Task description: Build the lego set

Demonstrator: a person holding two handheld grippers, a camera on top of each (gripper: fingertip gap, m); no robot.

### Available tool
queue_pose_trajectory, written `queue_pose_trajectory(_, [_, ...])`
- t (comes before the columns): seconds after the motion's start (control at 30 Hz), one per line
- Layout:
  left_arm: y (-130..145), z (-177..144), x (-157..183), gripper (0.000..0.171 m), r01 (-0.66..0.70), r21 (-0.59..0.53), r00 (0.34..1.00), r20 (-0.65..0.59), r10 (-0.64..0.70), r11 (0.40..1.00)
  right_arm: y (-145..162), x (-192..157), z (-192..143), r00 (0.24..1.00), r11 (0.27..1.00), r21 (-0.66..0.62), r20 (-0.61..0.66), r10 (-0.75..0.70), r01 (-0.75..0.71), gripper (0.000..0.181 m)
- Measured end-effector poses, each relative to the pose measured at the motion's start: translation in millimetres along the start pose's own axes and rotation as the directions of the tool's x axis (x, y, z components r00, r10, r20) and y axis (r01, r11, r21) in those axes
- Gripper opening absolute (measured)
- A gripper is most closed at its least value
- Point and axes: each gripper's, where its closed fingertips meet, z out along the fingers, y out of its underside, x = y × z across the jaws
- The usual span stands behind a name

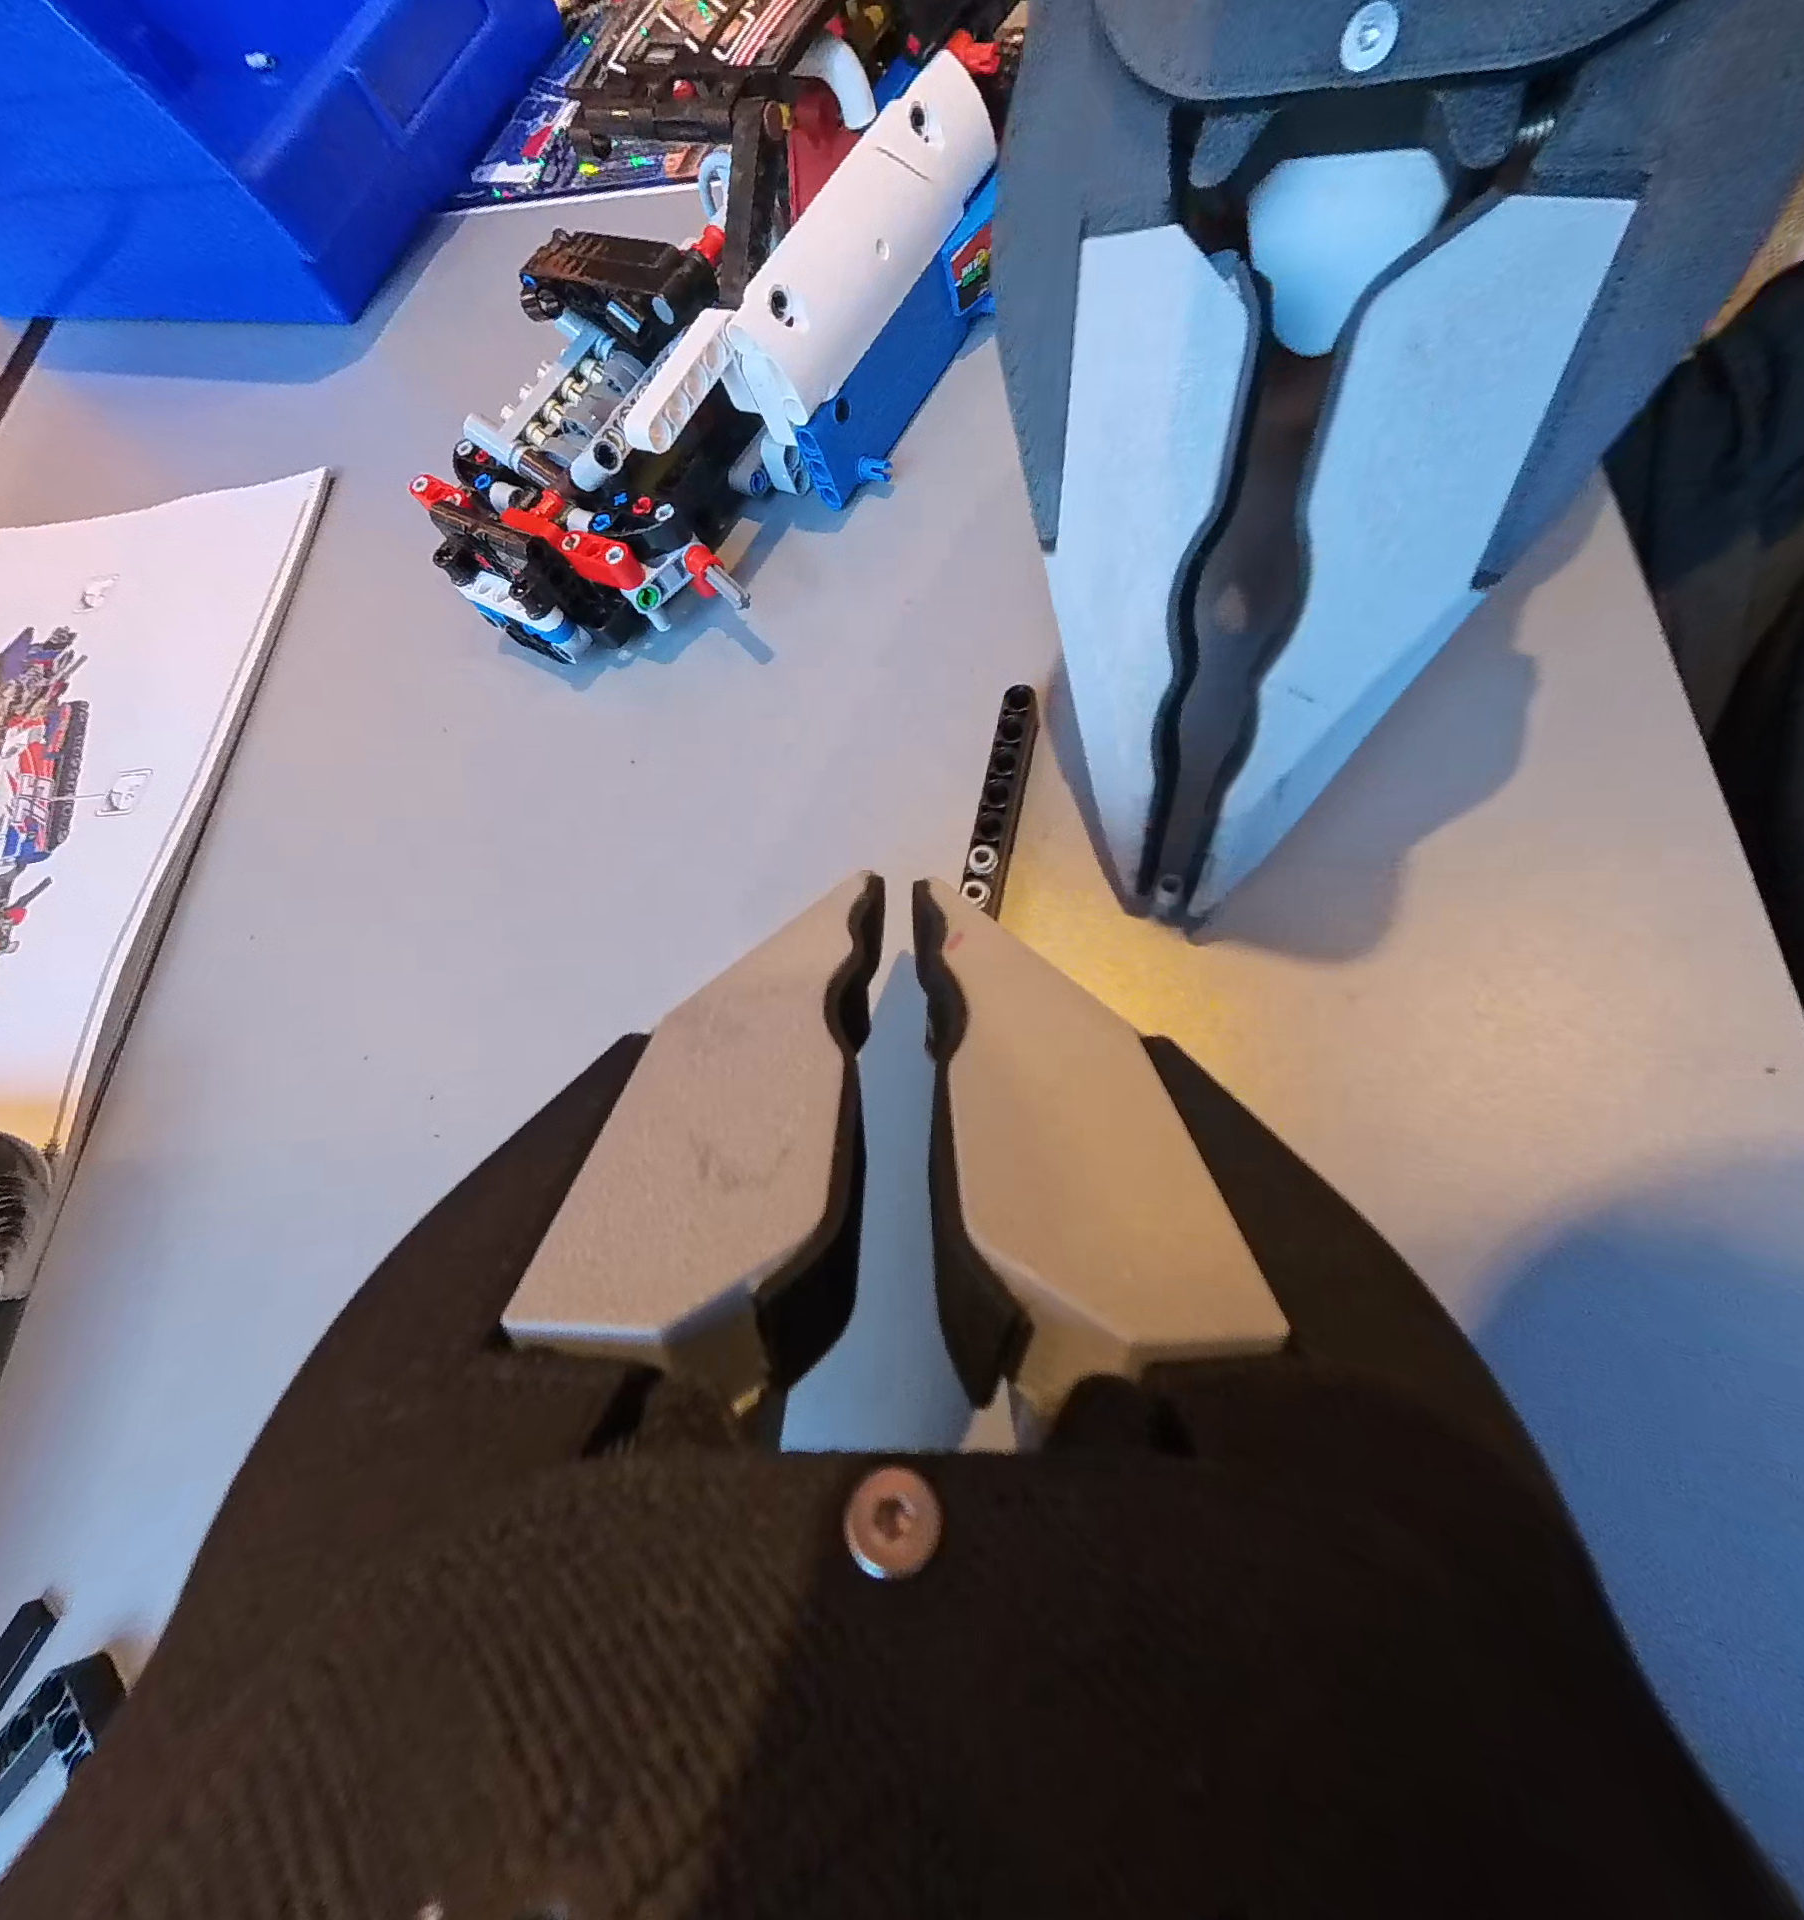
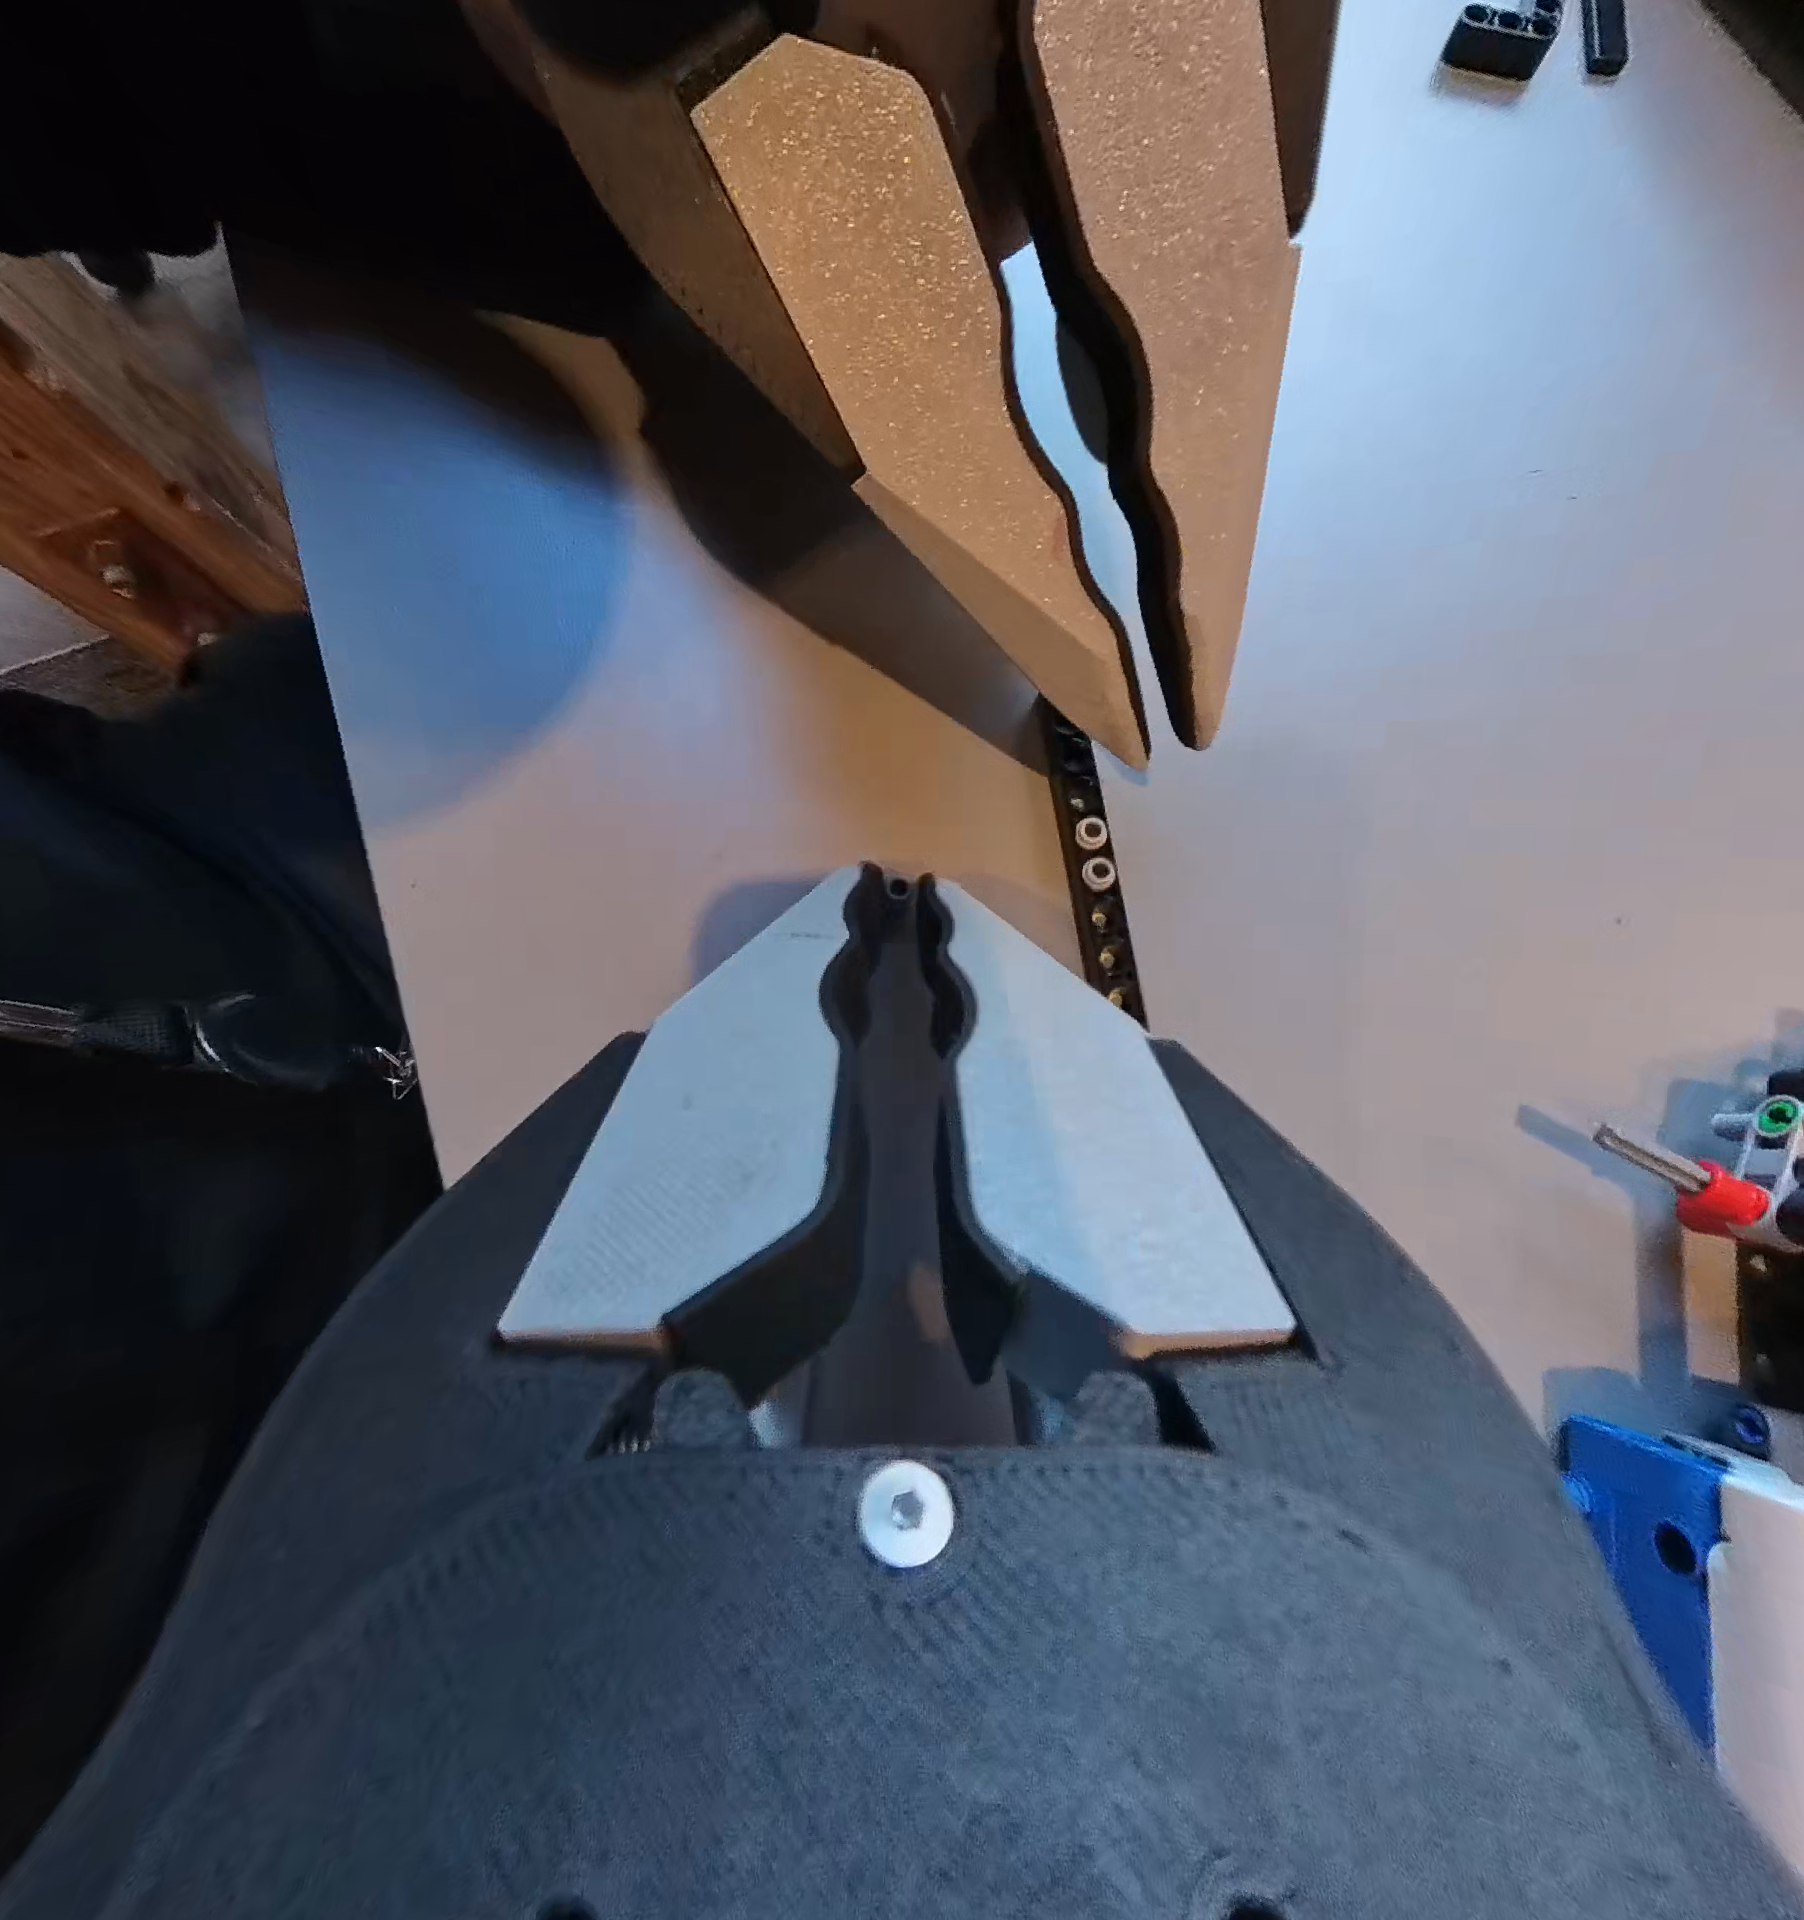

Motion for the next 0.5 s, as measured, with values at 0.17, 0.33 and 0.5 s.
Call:
queue_pose_trajectory(0.17, [-1.0,-1.1,0.1,0.002,-0.003,0.005,1.000,0.000,0.003,1.000,-2.1,5.1,-2.4,0.998,0.998,0.020,0.021,0.058,-0.059,0.003])
queue_pose_trajectory(0.33, [-17.8,-5.5,3.9,0.009,-0.039,0.090,0.999,0.011,0.038,0.995,-33.4,27.8,-35.0,0.905,0.876,0.244,0.206,0.373,-0.417,0.002])
queue_pose_trajectory(0.5, [-38.3,-9.3,5.2,0.016,-0.021,0.182,0.999,0.031,0.015,0.983,-43.7,38.6,-45.0,0.797,0.740,0.317,0.361,0.484,-0.593,0.002])
